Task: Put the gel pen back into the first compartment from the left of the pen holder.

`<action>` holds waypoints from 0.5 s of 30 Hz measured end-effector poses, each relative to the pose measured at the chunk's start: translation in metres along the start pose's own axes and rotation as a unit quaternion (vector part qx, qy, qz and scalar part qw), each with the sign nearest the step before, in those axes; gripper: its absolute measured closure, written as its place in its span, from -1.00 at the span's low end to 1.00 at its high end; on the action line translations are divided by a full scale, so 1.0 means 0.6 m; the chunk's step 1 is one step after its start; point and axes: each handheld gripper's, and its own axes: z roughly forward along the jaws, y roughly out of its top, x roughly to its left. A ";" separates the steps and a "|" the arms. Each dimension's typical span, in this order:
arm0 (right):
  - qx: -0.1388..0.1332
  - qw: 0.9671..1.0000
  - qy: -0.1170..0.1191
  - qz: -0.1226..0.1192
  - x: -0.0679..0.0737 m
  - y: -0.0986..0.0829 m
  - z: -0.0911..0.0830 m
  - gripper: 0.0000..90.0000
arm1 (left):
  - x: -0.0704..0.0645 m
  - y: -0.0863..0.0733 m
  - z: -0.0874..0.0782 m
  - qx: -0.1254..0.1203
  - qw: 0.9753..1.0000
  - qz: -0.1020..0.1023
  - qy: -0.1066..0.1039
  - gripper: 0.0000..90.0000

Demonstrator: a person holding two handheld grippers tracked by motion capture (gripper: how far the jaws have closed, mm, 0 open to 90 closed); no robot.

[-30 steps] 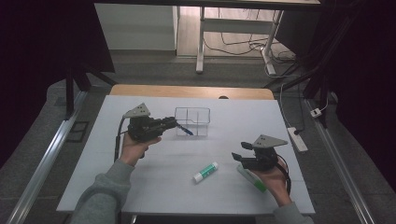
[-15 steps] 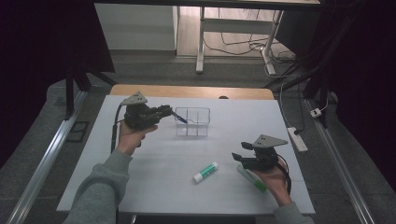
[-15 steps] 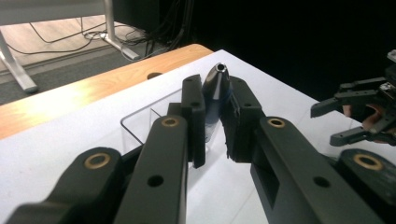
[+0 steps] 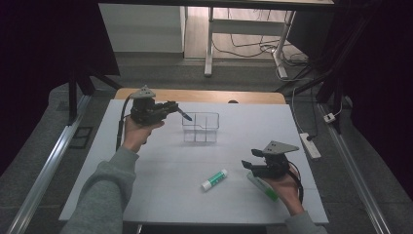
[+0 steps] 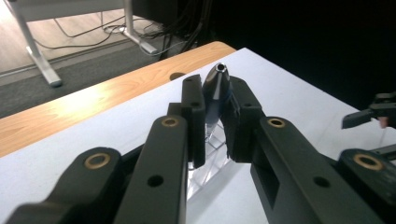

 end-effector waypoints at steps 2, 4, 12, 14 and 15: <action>0.001 1.000 0.000 -0.001 0.000 0.000 0.001 -0.14 | 0.001 0.003 0.004 0.006 1.000 0.004 0.005 0.75; 0.003 1.000 0.001 -0.001 0.000 0.000 0.002 -0.15 | 0.000 0.005 0.008 0.011 1.000 0.008 0.011 0.75; 0.007 1.000 0.001 -0.001 0.001 -0.001 0.003 -0.15 | 0.000 0.004 0.026 0.027 0.999 0.012 0.013 0.75; 0.008 1.000 0.001 0.000 0.000 -0.002 0.004 -0.15 | 0.001 0.004 0.028 0.028 0.999 0.012 0.012 0.75; 0.007 1.000 0.002 0.000 0.000 -0.002 0.004 -0.16 | 0.001 0.004 0.029 0.029 0.999 0.011 0.013 0.75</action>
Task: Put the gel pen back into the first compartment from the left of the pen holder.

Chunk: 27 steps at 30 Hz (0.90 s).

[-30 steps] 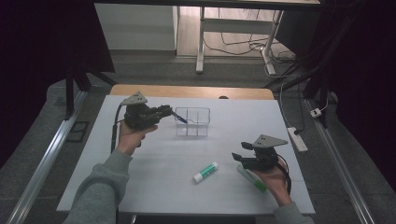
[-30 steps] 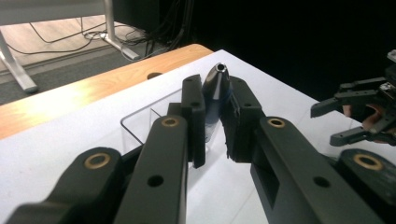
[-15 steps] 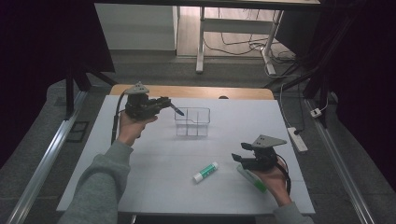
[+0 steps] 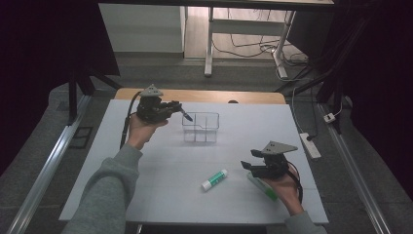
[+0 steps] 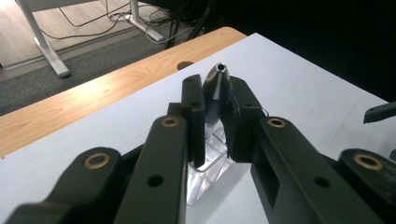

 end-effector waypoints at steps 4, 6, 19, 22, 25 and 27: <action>0.001 1.000 0.000 0.001 0.000 0.000 0.001 -0.16 | -0.001 -0.001 0.007 0.005 1.000 0.003 0.000 0.74; 0.002 1.000 0.000 0.000 0.000 0.000 0.002 -0.16 | -0.003 -0.002 0.011 0.003 1.000 0.010 0.002 0.61; 0.007 1.000 -0.002 0.002 -0.001 -0.001 0.001 -0.18 | -0.014 -0.014 0.006 0.003 1.000 0.013 -0.005 -0.19; 0.007 1.000 -0.002 0.002 -0.001 -0.001 0.001 -0.18 | -0.019 -0.020 -0.001 0.008 1.000 0.020 -0.014 -0.18; 0.009 1.000 -0.002 0.003 -0.002 -0.001 0.001 -0.18 | -0.027 -0.026 -0.011 0.004 0.999 0.023 -0.025 -0.17; 0.009 1.000 -0.003 0.004 -0.003 -0.002 0.001 -0.18 | -0.032 -0.032 -0.017 0.004 0.999 0.026 -0.028 -0.17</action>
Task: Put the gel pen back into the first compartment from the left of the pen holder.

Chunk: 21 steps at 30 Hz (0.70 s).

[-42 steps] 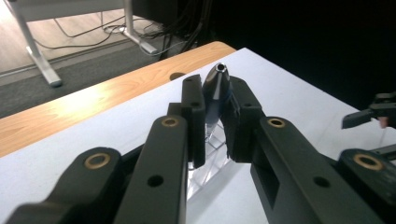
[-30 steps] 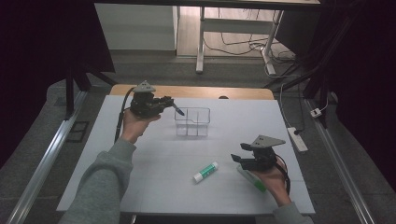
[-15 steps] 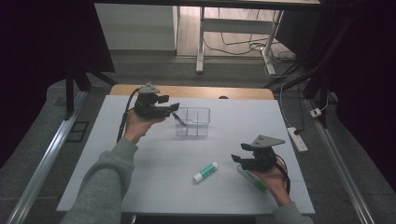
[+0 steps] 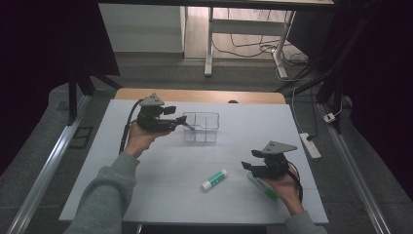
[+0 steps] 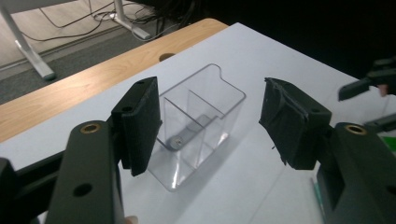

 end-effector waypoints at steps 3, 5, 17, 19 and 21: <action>0.000 1.000 0.000 0.000 -0.001 0.000 -0.001 -0.18 | -0.007 -0.009 -0.007 0.004 1.000 0.006 -0.004 -0.17; -0.001 1.000 0.000 0.000 -0.001 0.000 -0.002 -0.18 | -0.012 -0.015 -0.010 0.006 1.000 0.008 -0.008 -0.17; -0.001 1.000 -0.004 0.006 -0.007 -0.003 -0.008 -0.18 | -0.040 -0.068 -0.032 0.037 0.999 0.021 -0.016 -0.16; -0.003 1.000 -0.003 0.008 -0.007 -0.004 -0.009 -0.18 | -0.042 -0.078 -0.036 0.042 0.999 0.019 -0.016 -0.16; 0.000 1.000 -0.003 0.006 -0.008 -0.004 -0.010 -0.19 | -0.043 -0.087 -0.040 0.046 0.999 0.013 -0.015 -0.16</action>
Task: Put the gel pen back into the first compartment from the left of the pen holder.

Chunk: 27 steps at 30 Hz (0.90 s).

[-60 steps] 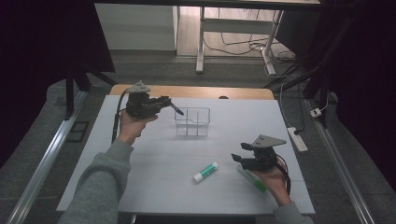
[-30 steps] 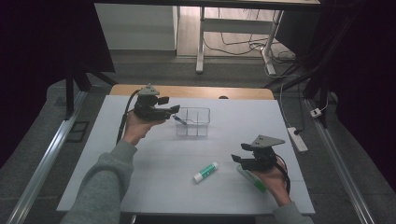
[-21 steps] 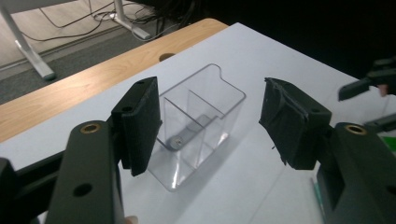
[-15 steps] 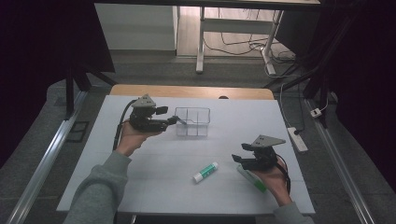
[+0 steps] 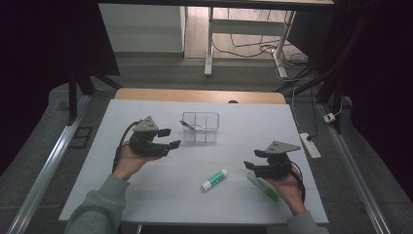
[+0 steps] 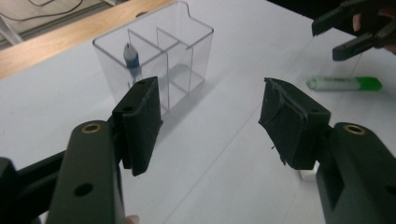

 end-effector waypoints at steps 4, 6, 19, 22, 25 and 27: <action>-0.002 1.000 -0.004 0.002 -0.003 -0.001 -0.005 -0.19 | -0.001 -0.017 -0.008 0.008 1.000 -0.008 0.005 -0.17; 0.000 1.000 -0.007 0.002 -0.005 -0.002 -0.007 -0.19 | -0.002 -0.025 -0.012 0.009 1.000 -0.011 0.005 -0.17; 0.007 1.000 -0.012 -0.002 -0.010 -0.005 -0.020 -0.19 | -0.009 -0.069 -0.048 0.012 1.000 -0.011 0.025 -0.17; 0.009 1.000 -0.011 -0.002 -0.011 -0.006 -0.024 -0.20 | -0.011 -0.083 -0.051 0.018 0.999 -0.013 0.026 -0.17; 0.017 1.000 -0.012 0.000 -0.014 -0.007 -0.026 -0.22 | -0.015 -0.094 -0.049 0.027 0.999 -0.010 0.023 -0.17; 0.019 1.000 -0.014 0.004 -0.016 -0.009 -0.027 -0.23 | -0.018 -0.098 -0.047 0.033 0.999 -0.006 0.025 -0.18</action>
